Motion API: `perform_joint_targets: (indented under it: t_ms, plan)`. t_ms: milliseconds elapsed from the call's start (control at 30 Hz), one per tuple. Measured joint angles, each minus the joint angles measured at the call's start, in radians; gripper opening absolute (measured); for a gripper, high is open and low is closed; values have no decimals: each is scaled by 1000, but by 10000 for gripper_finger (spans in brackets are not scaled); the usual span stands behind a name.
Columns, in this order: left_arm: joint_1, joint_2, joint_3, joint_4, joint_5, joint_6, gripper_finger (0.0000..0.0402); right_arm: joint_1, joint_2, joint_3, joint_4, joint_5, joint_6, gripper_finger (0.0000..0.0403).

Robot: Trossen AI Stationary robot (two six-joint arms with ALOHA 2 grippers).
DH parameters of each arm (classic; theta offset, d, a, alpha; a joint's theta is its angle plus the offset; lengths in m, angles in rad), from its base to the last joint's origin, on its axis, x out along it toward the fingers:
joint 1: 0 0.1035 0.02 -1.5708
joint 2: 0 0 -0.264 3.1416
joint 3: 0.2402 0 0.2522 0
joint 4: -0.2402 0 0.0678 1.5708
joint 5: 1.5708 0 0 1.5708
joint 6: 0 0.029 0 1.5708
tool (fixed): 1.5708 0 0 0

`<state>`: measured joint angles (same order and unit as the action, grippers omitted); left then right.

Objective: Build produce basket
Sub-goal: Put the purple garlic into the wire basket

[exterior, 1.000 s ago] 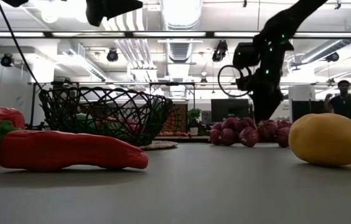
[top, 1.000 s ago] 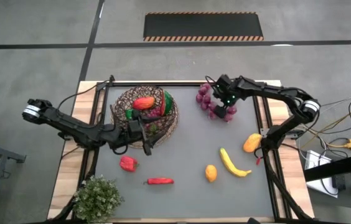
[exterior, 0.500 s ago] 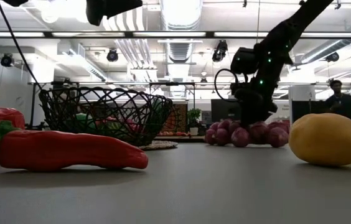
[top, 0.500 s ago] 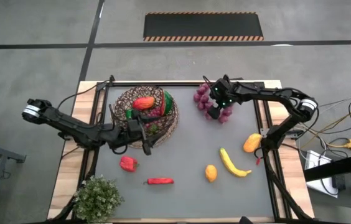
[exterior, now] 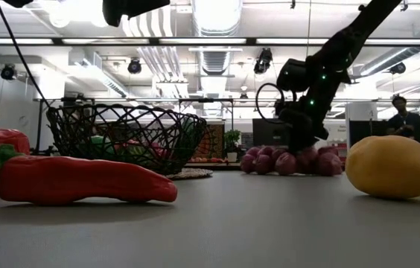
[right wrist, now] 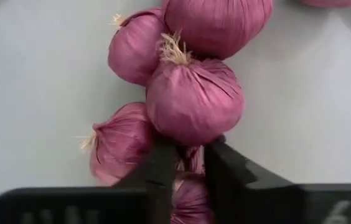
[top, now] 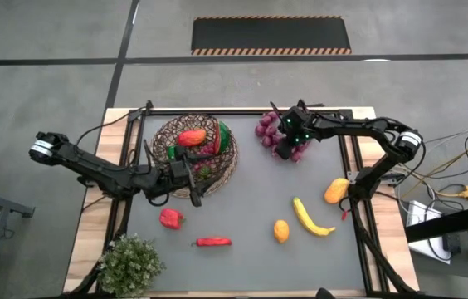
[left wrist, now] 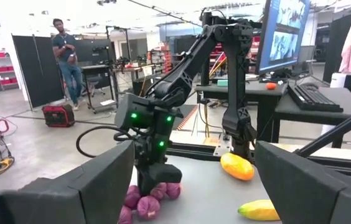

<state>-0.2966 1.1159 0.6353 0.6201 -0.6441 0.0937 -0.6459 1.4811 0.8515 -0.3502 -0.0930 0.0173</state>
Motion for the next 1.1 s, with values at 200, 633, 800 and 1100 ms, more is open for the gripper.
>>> perform_joint_targets:
  t_ms: [200,633,800,1100]
  plan:
    - [0,-6,-1,-1,-16,2,313,0,-43,-2,-19,8,-7,13]
    - [0,6,-1,9,-16,18,313,63,-294,-13,-15,6,-2,12]
    - [1,35,-2,8,-16,22,313,163,-400,-105,138,6,34,12]
    - [0,46,-4,-9,-15,25,313,299,-473,-294,561,5,76,12]
